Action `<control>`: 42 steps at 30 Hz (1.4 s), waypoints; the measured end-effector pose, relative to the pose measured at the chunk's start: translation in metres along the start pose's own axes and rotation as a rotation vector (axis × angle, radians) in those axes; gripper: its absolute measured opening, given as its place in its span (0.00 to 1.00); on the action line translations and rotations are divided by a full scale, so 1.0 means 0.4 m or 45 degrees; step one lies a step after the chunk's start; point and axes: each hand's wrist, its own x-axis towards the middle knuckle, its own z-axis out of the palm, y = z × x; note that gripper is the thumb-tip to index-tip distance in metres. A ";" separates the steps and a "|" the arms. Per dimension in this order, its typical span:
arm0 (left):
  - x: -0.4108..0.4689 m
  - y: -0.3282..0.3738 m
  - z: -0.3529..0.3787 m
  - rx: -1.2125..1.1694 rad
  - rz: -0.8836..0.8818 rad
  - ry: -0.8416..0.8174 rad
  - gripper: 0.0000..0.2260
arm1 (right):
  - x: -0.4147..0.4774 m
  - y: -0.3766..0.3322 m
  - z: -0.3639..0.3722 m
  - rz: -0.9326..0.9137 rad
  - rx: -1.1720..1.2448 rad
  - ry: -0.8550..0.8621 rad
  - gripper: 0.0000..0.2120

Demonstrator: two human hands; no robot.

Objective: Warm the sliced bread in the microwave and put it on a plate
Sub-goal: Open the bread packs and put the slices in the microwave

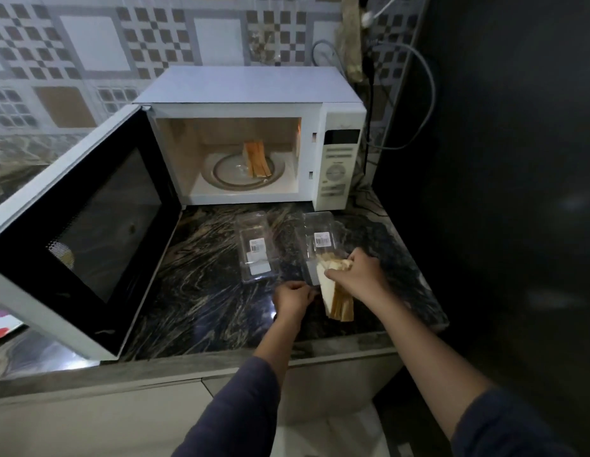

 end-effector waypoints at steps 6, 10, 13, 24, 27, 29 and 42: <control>-0.037 -0.021 -0.015 0.171 0.213 0.022 0.10 | -0.083 0.092 -0.048 0.093 0.116 0.079 0.19; -0.090 -0.049 -0.051 0.569 0.605 0.066 0.07 | -0.136 0.124 -0.077 0.125 0.140 0.178 0.19; -0.093 -0.089 -0.115 0.926 0.836 0.077 0.11 | -0.169 0.108 -0.094 0.122 0.151 0.280 0.18; -0.072 -0.077 -0.355 1.307 0.871 0.278 0.19 | -0.143 -0.144 -0.093 -0.209 0.163 0.395 0.20; -0.039 -0.054 -0.379 1.319 0.871 0.260 0.20 | -0.084 -0.225 -0.059 -0.282 0.190 0.342 0.22; -0.009 -0.035 -0.384 1.345 0.847 0.279 0.21 | -0.034 -0.277 -0.033 -0.335 0.184 0.288 0.22; 0.292 0.197 -0.378 1.364 0.667 0.349 0.23 | 0.399 -0.583 0.139 -0.425 0.044 0.034 0.25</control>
